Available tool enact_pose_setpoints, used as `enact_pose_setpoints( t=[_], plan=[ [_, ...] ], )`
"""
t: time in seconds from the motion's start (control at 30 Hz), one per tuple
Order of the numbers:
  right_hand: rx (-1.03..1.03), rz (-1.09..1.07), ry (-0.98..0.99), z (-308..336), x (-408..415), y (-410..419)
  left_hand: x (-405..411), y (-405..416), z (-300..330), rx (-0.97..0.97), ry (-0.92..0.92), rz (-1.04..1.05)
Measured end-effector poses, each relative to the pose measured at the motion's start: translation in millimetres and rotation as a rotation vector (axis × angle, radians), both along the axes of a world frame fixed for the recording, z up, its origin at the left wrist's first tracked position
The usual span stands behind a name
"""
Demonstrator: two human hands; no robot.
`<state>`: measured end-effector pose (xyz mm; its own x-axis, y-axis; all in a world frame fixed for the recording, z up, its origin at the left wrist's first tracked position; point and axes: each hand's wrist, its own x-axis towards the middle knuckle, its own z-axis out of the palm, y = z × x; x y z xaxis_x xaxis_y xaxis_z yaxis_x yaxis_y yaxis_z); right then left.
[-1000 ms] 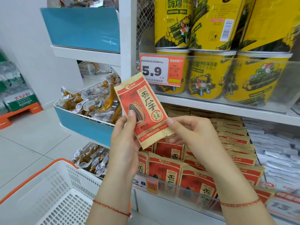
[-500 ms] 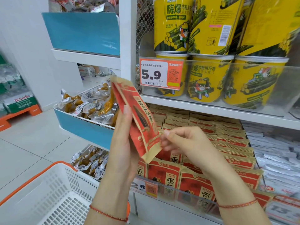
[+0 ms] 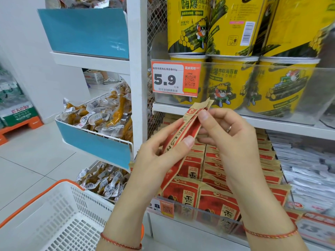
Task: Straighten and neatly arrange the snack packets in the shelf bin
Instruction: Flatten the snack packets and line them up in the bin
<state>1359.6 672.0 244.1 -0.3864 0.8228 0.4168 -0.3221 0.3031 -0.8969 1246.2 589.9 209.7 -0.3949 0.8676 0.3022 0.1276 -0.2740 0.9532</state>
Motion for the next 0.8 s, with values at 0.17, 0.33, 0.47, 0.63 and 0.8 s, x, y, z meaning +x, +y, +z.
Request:
enact_pose_setpoints(
  t=[0.17, 0.33, 0.47, 0.63, 0.8],
  plan=[
    [0.006, 0.032, -0.005, -0.8, 1.7, 0.0, 0.5, -0.7, 1.7, -0.028, -0.041, -0.037],
    [0.009, 0.034, -0.011, -2.4, 1.3, 1.2, -3.6, -0.3, -2.4, -0.038, -0.057, -0.059],
    [0.006, 0.027, -0.014, -2.4, 1.8, 1.6, -7.5, -0.7, -4.6, -0.050, -0.043, -0.099],
    [0.010, 0.137, -0.147, -3.1, 2.4, 3.3, -3.8, 5.6, -6.1, 0.069, -0.165, 0.154],
    [0.079, 0.325, -0.362, -7.2, 4.4, 6.1, -7.6, 7.4, -1.3, 0.215, -0.379, 0.415]
  ],
)
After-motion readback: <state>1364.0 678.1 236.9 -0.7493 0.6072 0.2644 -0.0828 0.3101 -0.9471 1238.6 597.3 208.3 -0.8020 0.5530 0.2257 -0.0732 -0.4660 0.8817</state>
